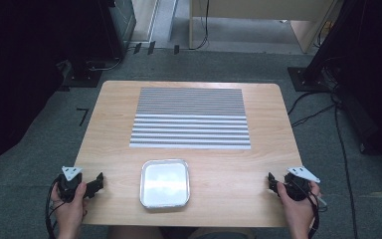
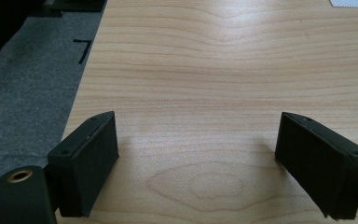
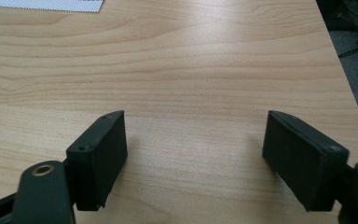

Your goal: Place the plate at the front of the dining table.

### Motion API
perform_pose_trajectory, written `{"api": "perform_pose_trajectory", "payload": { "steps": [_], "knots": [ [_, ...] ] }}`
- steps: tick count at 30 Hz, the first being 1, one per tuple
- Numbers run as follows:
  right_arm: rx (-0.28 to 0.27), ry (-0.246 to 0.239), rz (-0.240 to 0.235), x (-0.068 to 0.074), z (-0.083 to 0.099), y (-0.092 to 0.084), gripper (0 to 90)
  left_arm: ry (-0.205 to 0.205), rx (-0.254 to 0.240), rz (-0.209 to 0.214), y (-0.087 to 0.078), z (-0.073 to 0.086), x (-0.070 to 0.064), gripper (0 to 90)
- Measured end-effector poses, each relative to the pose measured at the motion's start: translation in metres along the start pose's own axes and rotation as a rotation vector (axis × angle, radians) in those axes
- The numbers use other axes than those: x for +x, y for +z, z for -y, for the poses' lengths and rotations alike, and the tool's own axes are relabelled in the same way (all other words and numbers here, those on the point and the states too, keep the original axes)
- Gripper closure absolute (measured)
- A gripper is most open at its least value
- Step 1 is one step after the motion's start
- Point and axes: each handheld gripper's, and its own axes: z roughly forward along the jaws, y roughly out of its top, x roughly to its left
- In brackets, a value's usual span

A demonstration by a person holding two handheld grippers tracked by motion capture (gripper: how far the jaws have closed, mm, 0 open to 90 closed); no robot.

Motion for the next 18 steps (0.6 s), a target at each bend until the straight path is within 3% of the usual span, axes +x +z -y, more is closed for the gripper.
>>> {"api": "perform_pose_trajectory", "payload": {
  "steps": [8, 14, 18],
  "knots": [
    [-0.005, 0.016, 0.014, 0.002, 0.0, -0.002, 24.9, -0.021, 0.005, 0.001, -0.002, -0.002, 0.003, 11.7],
    [-0.051, 0.019, -0.003, 0.008, -0.007, -0.008, 24.8, -0.053, -0.044, 0.004, -0.009, -0.008, 0.004, 11.7],
    [-0.103, 0.056, -0.059, 0.017, -0.014, -0.016, 24.0, -0.073, -0.093, 0.022, -0.015, -0.01, 0.001, 11.8]
  ]
}}
